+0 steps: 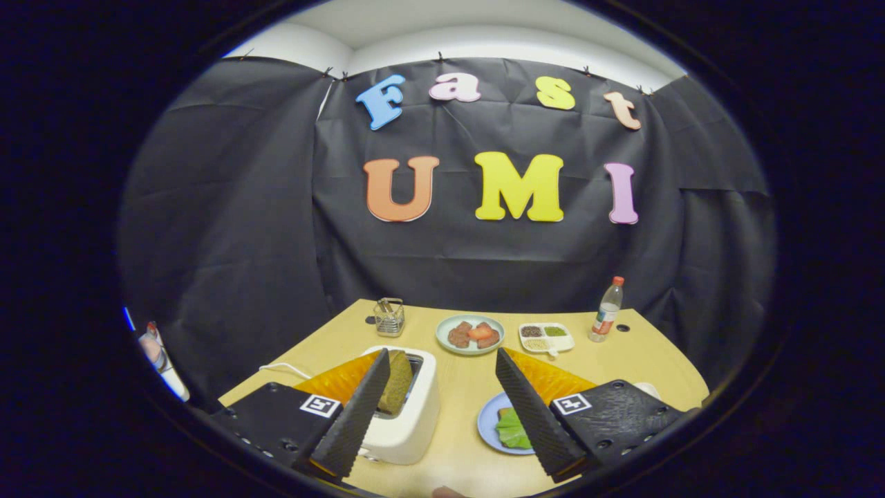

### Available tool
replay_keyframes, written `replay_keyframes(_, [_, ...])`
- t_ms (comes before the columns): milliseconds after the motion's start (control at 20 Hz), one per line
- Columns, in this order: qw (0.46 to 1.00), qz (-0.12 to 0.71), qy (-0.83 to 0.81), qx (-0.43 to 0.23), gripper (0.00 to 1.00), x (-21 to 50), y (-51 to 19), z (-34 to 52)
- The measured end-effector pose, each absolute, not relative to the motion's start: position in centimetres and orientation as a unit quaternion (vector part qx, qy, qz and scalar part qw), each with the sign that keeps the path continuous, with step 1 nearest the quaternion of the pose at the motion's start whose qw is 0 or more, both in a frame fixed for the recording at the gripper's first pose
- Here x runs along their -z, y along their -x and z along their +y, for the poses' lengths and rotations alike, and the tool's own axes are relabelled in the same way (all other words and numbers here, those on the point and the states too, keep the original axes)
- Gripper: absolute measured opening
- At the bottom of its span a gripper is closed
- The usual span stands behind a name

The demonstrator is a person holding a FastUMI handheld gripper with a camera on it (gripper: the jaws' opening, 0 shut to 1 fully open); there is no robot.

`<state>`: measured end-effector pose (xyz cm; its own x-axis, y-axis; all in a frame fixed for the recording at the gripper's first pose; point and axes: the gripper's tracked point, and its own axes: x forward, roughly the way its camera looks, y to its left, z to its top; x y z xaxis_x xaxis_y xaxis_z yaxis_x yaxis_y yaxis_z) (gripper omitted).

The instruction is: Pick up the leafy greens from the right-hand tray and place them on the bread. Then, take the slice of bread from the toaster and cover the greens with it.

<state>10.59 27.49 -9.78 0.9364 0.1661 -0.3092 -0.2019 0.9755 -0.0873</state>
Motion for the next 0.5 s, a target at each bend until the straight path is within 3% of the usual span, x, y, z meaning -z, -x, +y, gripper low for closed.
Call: replay_keyframes(500, [0.963, 0.240, 0.110, -0.054, 0.96, 17.4, -15.9, 32.0])
